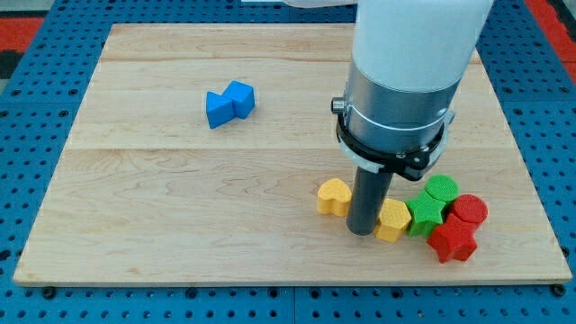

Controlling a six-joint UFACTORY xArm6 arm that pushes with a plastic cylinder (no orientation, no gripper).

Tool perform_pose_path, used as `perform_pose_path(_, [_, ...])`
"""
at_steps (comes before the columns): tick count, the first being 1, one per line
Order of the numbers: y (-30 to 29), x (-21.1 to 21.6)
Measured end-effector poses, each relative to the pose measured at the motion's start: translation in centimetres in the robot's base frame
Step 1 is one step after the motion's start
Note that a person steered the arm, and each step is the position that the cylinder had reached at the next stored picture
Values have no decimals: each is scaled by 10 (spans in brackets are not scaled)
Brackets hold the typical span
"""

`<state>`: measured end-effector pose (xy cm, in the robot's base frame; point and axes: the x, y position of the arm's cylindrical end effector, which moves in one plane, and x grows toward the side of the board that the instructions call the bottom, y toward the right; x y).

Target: Point your arm at the yellow heart

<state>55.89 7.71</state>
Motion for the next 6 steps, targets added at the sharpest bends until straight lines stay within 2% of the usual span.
perform_pose_path(3, [9, 0])
perform_pose_path(4, [-7, 19])
perform_pose_path(5, [-61, 22])
perform_pose_path(6, [-90, 5])
